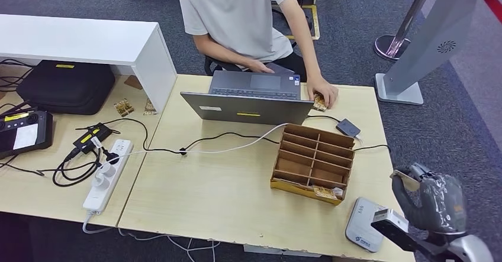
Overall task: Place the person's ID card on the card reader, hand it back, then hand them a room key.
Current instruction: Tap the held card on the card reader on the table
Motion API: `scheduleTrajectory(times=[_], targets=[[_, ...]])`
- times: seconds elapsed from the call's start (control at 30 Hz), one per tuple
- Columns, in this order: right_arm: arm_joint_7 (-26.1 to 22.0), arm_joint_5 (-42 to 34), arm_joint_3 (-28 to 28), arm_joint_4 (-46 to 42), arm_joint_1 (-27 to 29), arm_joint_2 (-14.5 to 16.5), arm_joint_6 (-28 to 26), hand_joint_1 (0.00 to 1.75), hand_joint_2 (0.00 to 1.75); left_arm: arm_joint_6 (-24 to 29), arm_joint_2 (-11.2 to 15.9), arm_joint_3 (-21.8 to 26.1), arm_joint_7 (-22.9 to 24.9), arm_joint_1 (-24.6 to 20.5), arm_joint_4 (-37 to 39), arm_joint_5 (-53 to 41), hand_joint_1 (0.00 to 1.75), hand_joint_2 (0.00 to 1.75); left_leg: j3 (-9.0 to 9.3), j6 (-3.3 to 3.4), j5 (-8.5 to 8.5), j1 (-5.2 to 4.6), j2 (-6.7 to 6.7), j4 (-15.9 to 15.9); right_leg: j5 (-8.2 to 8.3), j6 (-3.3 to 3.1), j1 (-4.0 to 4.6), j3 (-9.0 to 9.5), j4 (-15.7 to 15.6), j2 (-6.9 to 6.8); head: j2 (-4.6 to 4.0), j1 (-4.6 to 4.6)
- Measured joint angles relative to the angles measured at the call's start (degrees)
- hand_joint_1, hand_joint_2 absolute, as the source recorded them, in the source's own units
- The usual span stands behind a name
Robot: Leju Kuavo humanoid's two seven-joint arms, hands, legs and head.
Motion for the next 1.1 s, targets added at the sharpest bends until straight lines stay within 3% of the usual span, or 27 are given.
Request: scheduleTrajectory(times=[0.27,0.67,0.9,1.1], targets=[[0.85,4.32,1.57,8.87,1.42,4.07,-2.62,1.75,1.75,0.55,-0.15,0.39,0.13,-0.81,0.63,-2.44,0.00,0.00,0.03,-0.02,0.05,0.01,0.01,0.00,0.02,-0.02,0.00,0.04,0.02,0.04,0.00,0.01],[2.22,5.63,6.54,25.03,-3.70,8.16,-5.59,1.75,1.75,0.40,-0.13,0.89,0.88,-1.10,0.66,-4.12,0.00,0.00,0.10,-0.02,0.05,0.01,0.06,0.00,0.02,-0.02,0.01,0.06,0.03,0.09,0.00,-0.01],[2.84,5.22,7.55,26.67,-4.43,8.57,-6.86,1.75,1.75,0.40,-0.05,1.05,1.12,-1.25,0.66,-5.27,0.00,0.00,0.08,-0.02,0.05,0.01,0.06,0.01,0.03,-0.02,0.00,0.09,0.03,0.09,0.00,0.00],[3.32,5.16,7.16,19.81,-4.68,7.54,-6.87,1.75,1.75,0.40,0.14,1.44,1.14,-1.39,0.65,-6.60,0.00,0.00,0.07,-0.02,0.05,-0.01,0.06,0.02,0.04,-0.02,-0.01,0.08,0.03,0.10,0.00,0.01]])
